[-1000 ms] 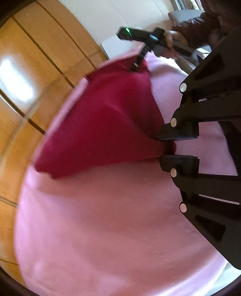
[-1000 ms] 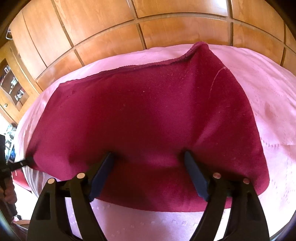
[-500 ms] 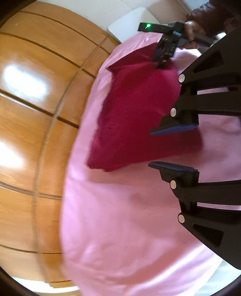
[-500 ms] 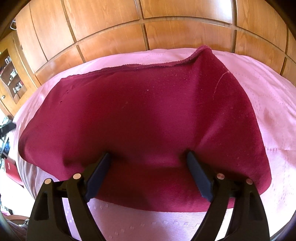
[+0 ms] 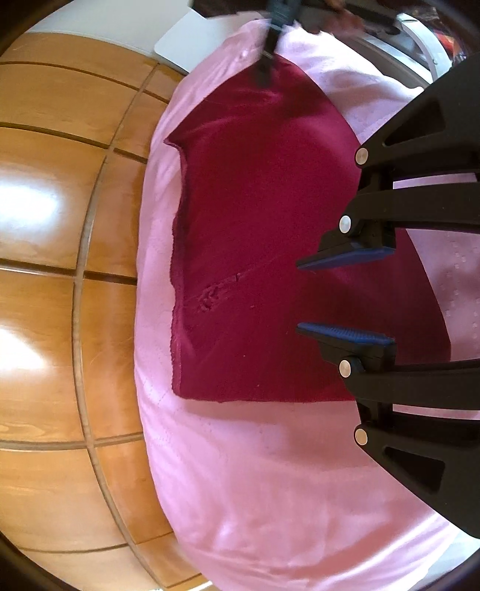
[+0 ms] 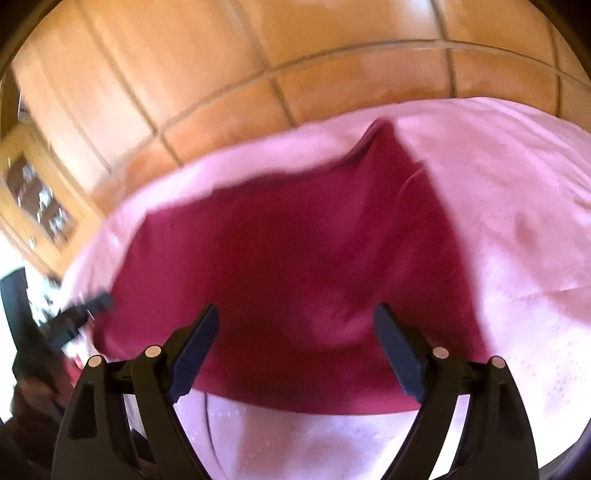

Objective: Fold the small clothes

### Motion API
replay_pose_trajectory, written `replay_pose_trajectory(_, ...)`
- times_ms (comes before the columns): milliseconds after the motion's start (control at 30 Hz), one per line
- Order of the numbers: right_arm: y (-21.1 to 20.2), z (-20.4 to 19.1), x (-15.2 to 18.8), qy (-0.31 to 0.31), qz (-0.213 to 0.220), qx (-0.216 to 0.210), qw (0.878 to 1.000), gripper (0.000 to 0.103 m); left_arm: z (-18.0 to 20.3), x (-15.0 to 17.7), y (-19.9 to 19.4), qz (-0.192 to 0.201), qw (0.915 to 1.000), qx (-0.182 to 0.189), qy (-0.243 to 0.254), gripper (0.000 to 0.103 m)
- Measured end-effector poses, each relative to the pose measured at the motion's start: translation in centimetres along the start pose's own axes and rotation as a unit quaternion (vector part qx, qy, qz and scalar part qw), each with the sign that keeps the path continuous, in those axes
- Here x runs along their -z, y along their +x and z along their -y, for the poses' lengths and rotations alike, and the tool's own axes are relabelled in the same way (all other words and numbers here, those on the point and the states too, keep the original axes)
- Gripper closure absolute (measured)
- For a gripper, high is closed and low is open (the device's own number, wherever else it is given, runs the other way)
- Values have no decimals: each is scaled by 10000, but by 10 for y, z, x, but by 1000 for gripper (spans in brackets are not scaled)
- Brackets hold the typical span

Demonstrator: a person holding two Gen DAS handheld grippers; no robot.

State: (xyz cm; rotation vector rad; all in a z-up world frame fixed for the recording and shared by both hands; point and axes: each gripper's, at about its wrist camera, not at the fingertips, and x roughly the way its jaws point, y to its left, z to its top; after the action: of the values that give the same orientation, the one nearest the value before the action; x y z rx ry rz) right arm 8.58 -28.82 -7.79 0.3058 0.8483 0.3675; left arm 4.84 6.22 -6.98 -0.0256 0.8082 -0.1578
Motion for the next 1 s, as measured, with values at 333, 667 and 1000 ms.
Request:
replay_pose_trajectory(333, -5, 87, -22, 1181, -16, 12, 9930, 17, -2, 4, 10, -145, 9999, -15, -61, 75)
replay_pose_trajectory(667, 24, 115, -14, 1425, -342, -269, 9888, 16, -3, 4, 16, -207, 9998, -32, -68, 68)
replay_pose_trajectory(1000, 25, 112, -8, 1446, -442, -682, 9861, 36, -12, 7, 19, -215, 9991, 117, -351, 63)
